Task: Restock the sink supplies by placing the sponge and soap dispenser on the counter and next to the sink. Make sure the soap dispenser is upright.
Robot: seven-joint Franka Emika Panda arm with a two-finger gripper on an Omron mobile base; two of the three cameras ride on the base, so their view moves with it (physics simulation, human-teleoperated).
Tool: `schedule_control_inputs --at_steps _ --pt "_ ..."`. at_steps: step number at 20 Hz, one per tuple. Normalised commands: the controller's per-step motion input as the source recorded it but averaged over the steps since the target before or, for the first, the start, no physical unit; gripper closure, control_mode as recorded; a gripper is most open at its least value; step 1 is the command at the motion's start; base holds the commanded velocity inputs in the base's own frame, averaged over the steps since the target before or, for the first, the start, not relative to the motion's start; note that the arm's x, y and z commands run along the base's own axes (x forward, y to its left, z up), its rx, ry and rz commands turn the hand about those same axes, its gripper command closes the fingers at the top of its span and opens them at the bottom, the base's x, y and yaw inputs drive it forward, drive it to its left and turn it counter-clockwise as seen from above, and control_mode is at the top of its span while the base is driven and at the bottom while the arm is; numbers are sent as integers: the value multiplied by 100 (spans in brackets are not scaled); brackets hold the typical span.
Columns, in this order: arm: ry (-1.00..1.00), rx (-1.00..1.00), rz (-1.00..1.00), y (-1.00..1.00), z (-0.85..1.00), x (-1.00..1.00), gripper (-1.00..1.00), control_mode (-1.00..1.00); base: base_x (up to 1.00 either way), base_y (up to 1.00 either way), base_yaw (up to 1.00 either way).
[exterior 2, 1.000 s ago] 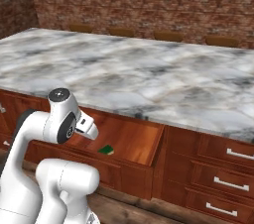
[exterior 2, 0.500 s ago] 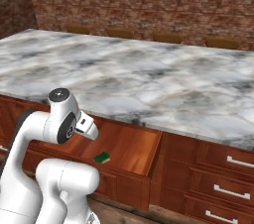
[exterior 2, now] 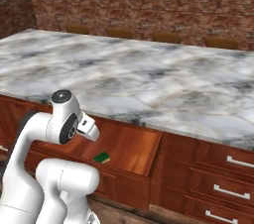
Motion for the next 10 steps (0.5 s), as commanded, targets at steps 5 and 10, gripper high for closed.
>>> schedule_control_inputs --at_steps 5,10 --pt "14 0 -14 0 -47 53 -100 -100 0 0 0" --pt "15 0 -16 0 -42 49 -100 -100 0 0 0"
